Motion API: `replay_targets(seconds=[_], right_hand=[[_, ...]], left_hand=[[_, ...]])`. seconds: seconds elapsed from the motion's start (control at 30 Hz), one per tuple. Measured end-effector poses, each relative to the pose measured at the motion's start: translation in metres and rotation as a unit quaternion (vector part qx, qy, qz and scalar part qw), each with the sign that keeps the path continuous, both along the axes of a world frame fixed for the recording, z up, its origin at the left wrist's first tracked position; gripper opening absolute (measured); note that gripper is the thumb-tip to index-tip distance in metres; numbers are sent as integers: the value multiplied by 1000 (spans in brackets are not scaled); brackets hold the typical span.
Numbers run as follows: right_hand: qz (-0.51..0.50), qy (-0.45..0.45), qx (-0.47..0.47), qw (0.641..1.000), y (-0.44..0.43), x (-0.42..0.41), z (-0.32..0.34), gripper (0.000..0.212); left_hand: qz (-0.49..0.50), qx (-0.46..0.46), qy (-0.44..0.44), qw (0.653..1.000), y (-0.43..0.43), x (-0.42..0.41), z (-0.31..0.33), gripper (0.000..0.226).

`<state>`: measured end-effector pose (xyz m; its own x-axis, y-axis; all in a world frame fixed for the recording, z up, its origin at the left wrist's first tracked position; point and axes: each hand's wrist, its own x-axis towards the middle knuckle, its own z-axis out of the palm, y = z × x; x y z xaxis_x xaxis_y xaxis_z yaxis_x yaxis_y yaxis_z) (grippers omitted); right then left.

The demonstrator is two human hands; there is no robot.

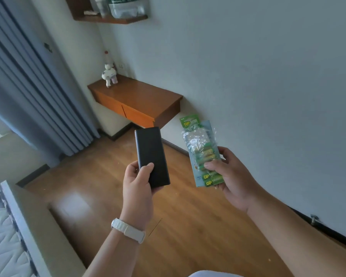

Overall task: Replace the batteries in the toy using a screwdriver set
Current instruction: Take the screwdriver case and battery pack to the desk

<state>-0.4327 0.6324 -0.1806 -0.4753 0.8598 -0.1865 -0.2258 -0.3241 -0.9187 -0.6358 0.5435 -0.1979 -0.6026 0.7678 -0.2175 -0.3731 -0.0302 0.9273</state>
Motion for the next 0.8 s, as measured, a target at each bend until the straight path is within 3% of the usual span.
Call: replay_targets(seconds=[0.27, 0.47, 0.8], right_hand=[[58, -6, -5, 998, 54, -97, 0, 50], [110, -1, -13, 994, 109, -184, -8, 52], [149, 16, -51, 987, 231, -319, -17, 51]], left_hand=[[62, -2, 26, 998, 20, -96, 4, 43], [119, -10, 26, 992, 45, -161, -1, 40], [162, -45, 50, 984, 152, -270, 9, 15]])
